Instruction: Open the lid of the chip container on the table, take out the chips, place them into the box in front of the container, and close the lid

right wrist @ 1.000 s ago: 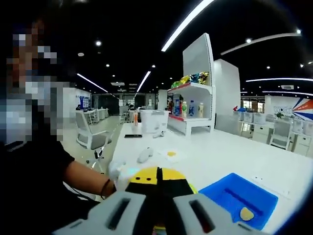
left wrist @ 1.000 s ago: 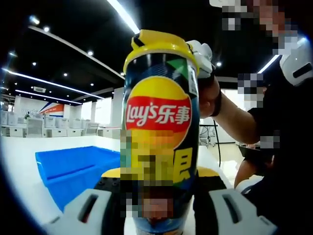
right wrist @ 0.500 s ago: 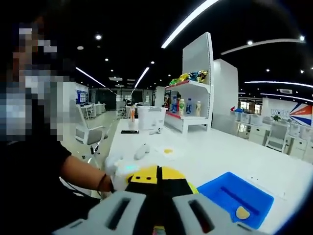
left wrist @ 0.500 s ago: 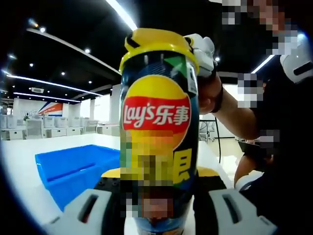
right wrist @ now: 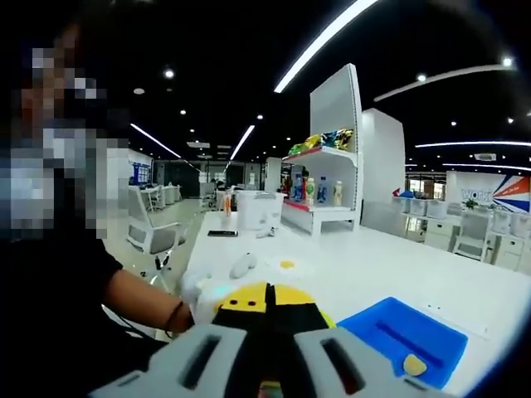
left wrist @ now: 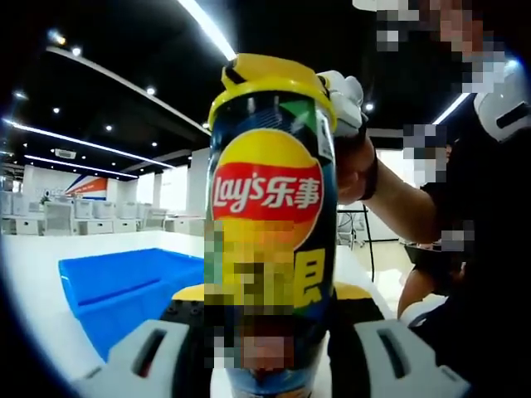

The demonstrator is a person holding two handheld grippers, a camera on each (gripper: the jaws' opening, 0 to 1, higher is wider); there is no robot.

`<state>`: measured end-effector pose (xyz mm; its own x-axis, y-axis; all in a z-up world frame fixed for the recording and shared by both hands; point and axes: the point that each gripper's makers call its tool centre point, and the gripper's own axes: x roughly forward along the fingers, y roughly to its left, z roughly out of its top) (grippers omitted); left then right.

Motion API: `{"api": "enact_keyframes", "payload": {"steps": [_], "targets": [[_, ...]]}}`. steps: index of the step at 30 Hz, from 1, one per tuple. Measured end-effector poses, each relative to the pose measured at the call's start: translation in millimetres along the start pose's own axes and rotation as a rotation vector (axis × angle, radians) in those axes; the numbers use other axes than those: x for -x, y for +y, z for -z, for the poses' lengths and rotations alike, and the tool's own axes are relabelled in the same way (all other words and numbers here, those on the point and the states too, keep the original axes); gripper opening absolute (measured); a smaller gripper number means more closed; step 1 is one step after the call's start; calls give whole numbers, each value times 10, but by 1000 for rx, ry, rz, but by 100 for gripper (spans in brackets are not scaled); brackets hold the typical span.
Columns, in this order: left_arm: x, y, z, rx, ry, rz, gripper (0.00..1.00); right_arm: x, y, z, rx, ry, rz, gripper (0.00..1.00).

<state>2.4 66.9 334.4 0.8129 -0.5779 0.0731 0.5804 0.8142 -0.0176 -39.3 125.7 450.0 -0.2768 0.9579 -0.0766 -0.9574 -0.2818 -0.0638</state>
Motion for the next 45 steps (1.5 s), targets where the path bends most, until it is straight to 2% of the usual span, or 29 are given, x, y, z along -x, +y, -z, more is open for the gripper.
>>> {"api": "enact_keyframes", "payload": {"steps": [6, 16, 20, 28, 33, 36, 40, 45], "targets": [[-1, -4, -1, -3, 6, 1, 53, 23, -10, -10, 11, -5, 5, 6], [20, 35, -11, -12, 6, -19, 53, 96, -37, -6, -1, -6, -3, 6], [26, 41, -11, -15, 13, -23, 53, 189, -97, -59, -21, -38, 6, 8], [40, 48, -21, -28, 22, -23, 53, 531, -324, -127, -51, -93, 83, 8], [89, 50, -154, -42, -3, -28, 53, 776, -448, -120, -68, -120, 134, 8], [154, 67, -212, -66, 11, -31, 54, 922, -516, -102, -71, -128, 163, 9], [284, 107, -318, -86, 10, -47, 55, 1105, -622, -45, -75, -131, 202, 11], [483, 165, -401, -83, -2, -63, 54, 1307, -774, 121, -98, -120, 256, 13]]}}
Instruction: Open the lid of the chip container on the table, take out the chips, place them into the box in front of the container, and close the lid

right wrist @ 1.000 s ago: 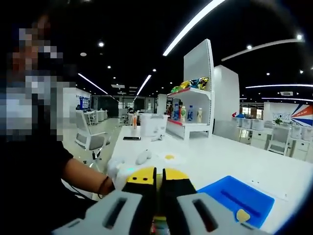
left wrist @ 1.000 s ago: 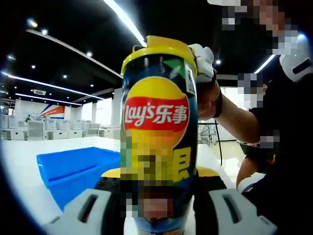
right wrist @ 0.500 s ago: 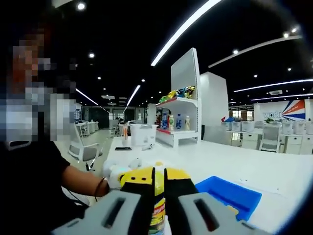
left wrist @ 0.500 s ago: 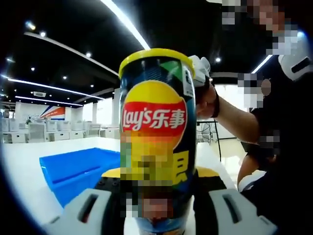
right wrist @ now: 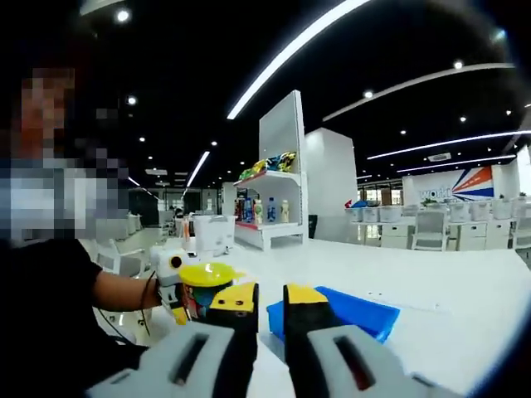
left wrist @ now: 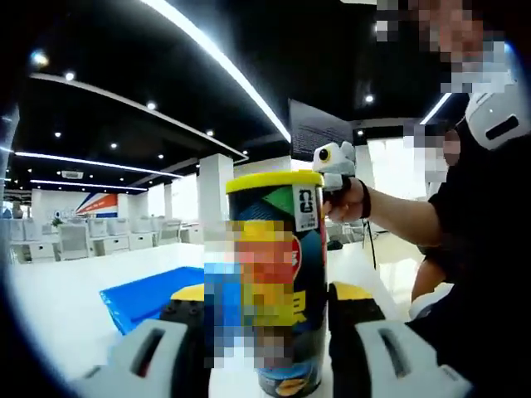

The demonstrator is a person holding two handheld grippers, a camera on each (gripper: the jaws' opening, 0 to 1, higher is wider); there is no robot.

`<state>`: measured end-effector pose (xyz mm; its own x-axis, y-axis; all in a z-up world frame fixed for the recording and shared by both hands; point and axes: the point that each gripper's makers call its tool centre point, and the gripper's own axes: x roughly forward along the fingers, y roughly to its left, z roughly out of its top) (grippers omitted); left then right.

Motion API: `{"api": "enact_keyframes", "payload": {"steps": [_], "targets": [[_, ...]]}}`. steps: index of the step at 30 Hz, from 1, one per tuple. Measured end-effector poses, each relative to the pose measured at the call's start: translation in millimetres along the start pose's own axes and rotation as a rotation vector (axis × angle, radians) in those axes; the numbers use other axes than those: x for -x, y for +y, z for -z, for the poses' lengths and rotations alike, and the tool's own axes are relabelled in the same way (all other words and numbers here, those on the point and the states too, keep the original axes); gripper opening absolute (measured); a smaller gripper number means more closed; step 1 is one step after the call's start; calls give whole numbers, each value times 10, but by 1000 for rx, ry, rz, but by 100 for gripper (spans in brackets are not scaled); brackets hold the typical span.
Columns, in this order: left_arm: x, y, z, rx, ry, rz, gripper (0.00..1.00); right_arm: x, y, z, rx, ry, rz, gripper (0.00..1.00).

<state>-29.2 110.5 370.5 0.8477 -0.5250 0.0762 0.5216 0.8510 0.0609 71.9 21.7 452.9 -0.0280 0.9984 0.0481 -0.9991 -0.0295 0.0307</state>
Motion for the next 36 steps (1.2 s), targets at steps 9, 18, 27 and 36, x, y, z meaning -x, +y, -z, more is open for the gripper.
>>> {"api": "enact_keyframes", "payload": {"steps": [9, 18, 27, 36], "targets": [[265, 181, -20, -9, 18, -52, 54, 186, -183, 171, -5, 19, 26, 18], [401, 487, 40, -21, 51, -106, 54, 262, -326, 415, 8, 49, 8, 29], [418, 824, 191, -19, 73, -137, 56, 224, -507, 682, 22, 85, 6, 44], [360, 1199, 457, -4, 104, -181, 60, 29, -675, 943, 80, 116, -14, 55]]}}
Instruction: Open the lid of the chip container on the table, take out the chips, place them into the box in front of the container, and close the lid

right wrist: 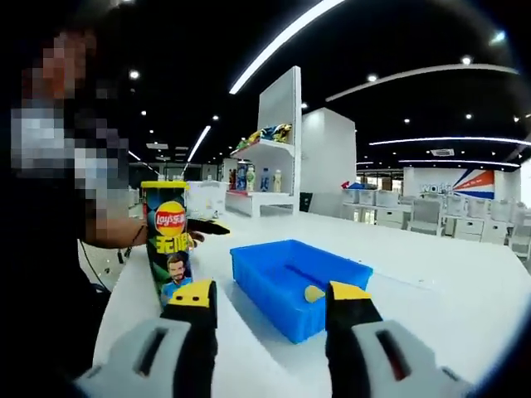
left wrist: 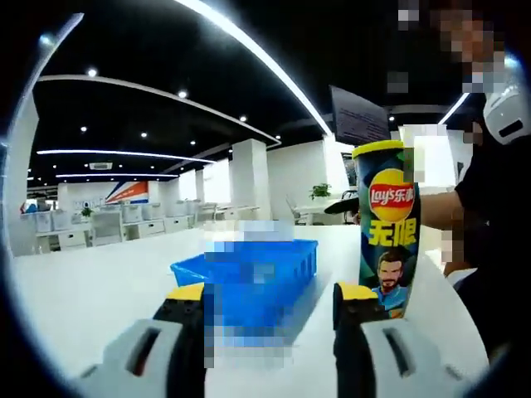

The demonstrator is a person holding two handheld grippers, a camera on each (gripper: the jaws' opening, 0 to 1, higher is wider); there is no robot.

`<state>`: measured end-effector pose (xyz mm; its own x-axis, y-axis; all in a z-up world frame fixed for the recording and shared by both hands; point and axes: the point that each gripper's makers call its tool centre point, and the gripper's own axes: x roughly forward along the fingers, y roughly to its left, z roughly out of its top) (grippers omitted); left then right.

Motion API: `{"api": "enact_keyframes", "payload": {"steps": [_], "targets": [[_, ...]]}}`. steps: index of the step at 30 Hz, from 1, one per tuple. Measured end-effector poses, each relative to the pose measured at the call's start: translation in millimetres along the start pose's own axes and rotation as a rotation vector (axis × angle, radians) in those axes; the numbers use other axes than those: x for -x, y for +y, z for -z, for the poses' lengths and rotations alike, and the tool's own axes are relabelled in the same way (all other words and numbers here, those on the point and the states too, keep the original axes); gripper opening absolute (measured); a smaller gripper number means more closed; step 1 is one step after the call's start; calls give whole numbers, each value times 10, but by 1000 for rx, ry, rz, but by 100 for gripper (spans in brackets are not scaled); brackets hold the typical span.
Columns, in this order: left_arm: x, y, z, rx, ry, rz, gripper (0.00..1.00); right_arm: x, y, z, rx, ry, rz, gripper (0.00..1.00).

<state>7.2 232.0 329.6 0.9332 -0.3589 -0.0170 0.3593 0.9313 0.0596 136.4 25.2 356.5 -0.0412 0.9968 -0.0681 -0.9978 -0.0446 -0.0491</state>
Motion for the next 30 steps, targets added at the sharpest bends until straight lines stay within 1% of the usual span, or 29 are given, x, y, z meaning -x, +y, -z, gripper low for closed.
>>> {"api": "enact_keyframes", "payload": {"steps": [3, 6, 10, 13, 16, 19, 21, 26, 30], "targets": [[-64, 85, 113, 3, 27, -2, 60, -86, -87, 95, 11, 20, 6, 57], [-144, 128, 206, 6, 53, -3, 60, -168, -162, 187, 13, 37, 5, 60], [-247, 139, 246, 12, 57, 0, 61, -290, -258, 349, 7, 70, 0, 61], [-330, 133, 270, 6, 59, 5, 64, -385, -322, 523, 10, 117, -3, 62], [-395, 132, 291, 6, 67, 11, 65, -459, -359, 633, 3, 137, -9, 65], [-461, 119, 350, 1, 90, 17, 65, -515, -368, 678, -6, 140, -14, 66], [-494, 157, 387, 6, 95, 14, 65, -545, -355, 697, -5, 143, -18, 67], [-562, 218, 411, 22, 98, -8, 65, -646, -362, 742, -4, 151, -13, 67], [-628, 260, 484, 25, 128, -35, 64, -697, -345, 694, -2, 138, -6, 67]]}}
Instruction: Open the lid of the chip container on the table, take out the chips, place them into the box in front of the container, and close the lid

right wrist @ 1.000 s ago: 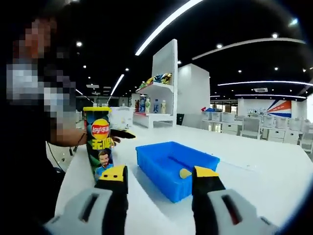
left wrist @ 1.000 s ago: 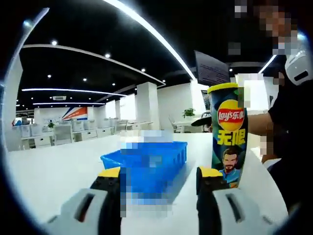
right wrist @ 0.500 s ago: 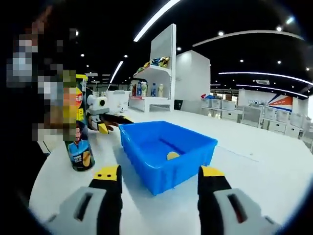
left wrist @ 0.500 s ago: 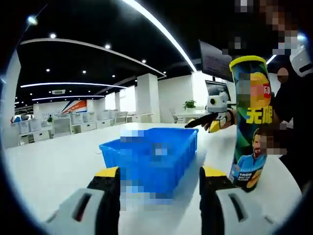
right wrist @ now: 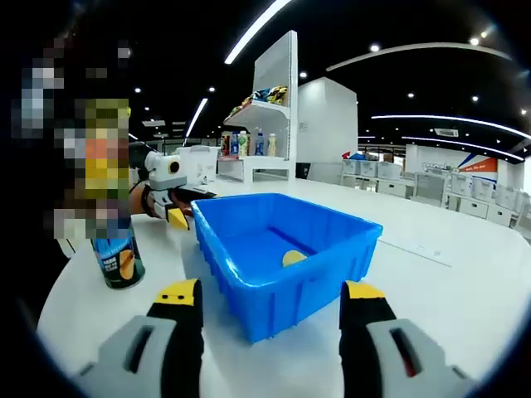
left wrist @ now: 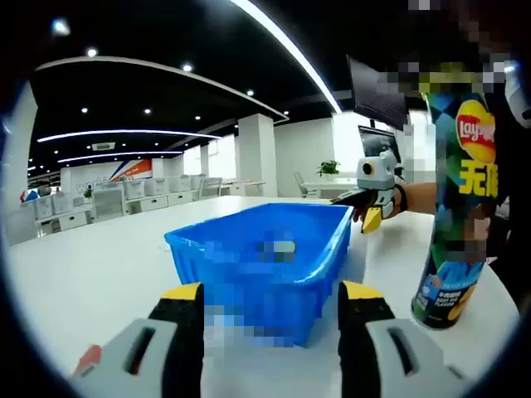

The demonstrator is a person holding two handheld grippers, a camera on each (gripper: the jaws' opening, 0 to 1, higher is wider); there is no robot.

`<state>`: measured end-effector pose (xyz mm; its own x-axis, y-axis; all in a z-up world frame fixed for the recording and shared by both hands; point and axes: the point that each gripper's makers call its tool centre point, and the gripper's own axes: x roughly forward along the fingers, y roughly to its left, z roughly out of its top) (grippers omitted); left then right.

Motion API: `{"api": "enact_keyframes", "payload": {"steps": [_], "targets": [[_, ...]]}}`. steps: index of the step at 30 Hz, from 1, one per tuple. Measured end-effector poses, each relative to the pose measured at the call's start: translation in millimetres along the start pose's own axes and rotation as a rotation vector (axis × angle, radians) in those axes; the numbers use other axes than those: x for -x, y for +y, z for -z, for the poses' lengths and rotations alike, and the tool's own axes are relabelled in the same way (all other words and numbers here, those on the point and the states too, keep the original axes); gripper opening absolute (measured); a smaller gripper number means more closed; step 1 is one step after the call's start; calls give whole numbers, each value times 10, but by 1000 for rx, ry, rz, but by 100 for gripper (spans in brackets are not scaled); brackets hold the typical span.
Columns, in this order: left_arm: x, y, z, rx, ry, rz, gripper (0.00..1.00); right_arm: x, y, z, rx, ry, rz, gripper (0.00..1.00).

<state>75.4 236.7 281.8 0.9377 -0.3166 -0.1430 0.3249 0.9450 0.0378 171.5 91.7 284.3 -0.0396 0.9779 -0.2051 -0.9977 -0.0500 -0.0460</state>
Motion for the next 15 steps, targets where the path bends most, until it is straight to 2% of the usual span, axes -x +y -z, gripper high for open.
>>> {"api": "enact_keyframes", "payload": {"steps": [7, 12, 15], "targets": [[-91, -62, 66, 14, 10, -4, 62, -59, -3, 4, 6, -10, 8, 65], [-101, -41, 64, 20, 13, -22, 60, -108, -31, 45, 8, -6, 25, 60], [-102, -24, 57, 33, 14, -29, 59, -98, -90, 66, -1, 5, 46, 53]]}}
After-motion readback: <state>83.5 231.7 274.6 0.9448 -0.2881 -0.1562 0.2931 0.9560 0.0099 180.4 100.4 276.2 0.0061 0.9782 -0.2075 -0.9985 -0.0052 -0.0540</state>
